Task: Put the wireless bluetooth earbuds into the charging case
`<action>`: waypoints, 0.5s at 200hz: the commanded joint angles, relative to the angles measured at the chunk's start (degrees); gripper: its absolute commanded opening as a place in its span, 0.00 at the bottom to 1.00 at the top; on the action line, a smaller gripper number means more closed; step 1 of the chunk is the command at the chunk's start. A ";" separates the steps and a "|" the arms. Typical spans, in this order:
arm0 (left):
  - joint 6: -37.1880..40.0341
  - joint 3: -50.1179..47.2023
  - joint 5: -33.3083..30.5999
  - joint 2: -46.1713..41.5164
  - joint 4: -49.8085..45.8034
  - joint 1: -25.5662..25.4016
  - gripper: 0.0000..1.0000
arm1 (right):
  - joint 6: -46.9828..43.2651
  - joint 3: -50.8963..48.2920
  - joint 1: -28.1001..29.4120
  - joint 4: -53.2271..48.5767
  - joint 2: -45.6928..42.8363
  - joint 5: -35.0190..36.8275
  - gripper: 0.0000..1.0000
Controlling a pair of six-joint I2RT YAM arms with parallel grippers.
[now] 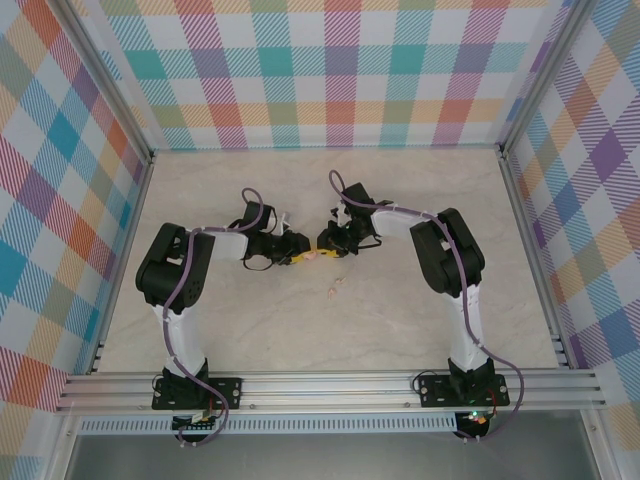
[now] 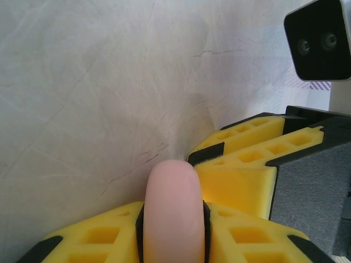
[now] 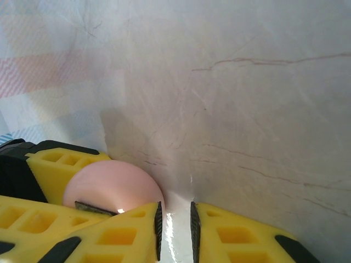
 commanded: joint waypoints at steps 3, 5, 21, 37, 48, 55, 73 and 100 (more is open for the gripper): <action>2.49 -0.17 -2.53 -1.76 -4.51 -0.68 0.35 | -1.27 0.21 0.29 -2.30 -2.71 1.91 0.27; 2.54 -0.20 -2.65 -1.80 -4.59 -0.68 0.36 | -1.35 0.23 0.30 -2.39 -2.77 2.04 0.27; 3.01 0.11 -3.03 -2.48 -5.43 -0.66 0.38 | -1.66 0.26 0.30 -2.88 -3.09 2.50 0.27; 3.37 0.22 -3.47 -3.03 -5.99 -0.51 0.38 | -1.79 0.13 0.35 -3.14 -3.24 2.75 0.27; 3.45 0.40 -3.57 -3.13 -6.30 -0.51 0.38 | -1.82 0.12 0.29 -3.19 -3.26 2.84 0.27; 3.48 0.47 -3.57 -3.18 -6.27 -0.51 0.38 | -1.87 0.12 0.35 -3.19 -3.31 2.73 0.27; 3.21 0.24 -3.49 -3.05 -6.06 -0.51 0.35 | -1.88 0.06 0.30 -3.19 -3.33 2.64 0.27; 3.11 0.12 -3.57 -3.41 -6.00 -0.55 0.35 | -1.88 -0.05 0.31 -3.10 -3.37 2.60 0.27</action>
